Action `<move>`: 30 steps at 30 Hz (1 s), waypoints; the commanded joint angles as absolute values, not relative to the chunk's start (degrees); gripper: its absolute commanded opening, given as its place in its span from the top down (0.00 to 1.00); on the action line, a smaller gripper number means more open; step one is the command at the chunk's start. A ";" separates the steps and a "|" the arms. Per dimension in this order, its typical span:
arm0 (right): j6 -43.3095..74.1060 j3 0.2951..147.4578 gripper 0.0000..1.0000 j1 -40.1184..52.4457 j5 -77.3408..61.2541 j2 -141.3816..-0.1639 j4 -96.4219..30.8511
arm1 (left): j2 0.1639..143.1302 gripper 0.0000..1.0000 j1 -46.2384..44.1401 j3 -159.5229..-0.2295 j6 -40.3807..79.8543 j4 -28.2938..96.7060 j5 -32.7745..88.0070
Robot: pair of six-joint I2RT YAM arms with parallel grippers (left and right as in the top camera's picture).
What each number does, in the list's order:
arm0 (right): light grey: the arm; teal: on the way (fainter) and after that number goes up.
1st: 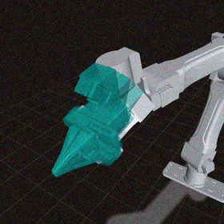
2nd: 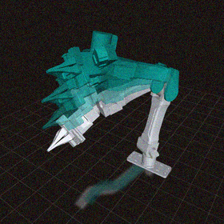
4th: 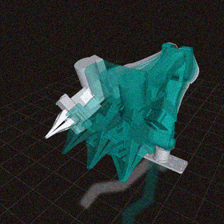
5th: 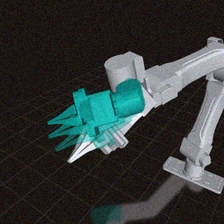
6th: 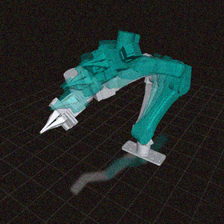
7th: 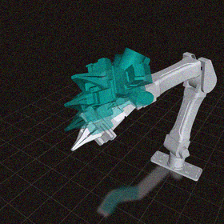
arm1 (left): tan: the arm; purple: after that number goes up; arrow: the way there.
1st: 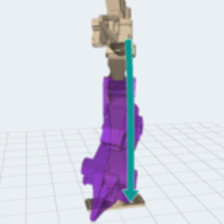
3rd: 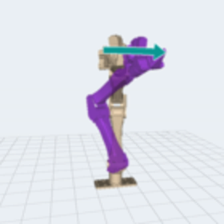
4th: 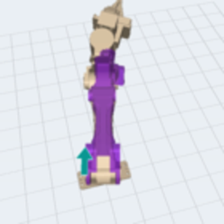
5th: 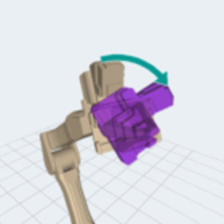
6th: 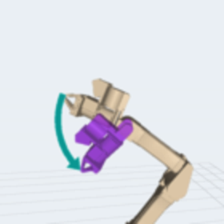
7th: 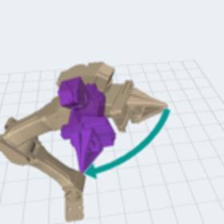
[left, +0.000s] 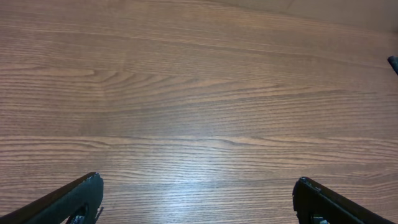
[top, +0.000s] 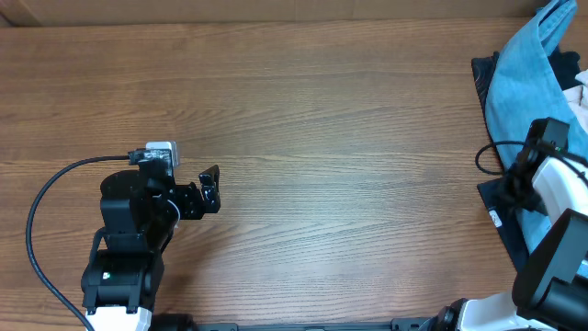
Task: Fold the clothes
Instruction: 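Reach the right gripper into the clothes pile toward the blue jeans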
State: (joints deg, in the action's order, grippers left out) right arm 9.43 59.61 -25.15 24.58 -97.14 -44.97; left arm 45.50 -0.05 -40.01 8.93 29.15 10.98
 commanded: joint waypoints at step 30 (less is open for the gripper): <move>19.20 85.32 0.52 19.92 13.52 -93.23 -55.16 | 45.36 0.00 -0.56 -41.52 9.23 21.52 8.38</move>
State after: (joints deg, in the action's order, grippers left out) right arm 12.91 83.64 23.88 6.20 -95.94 -52.62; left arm 45.50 -0.05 -40.01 8.91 21.17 9.15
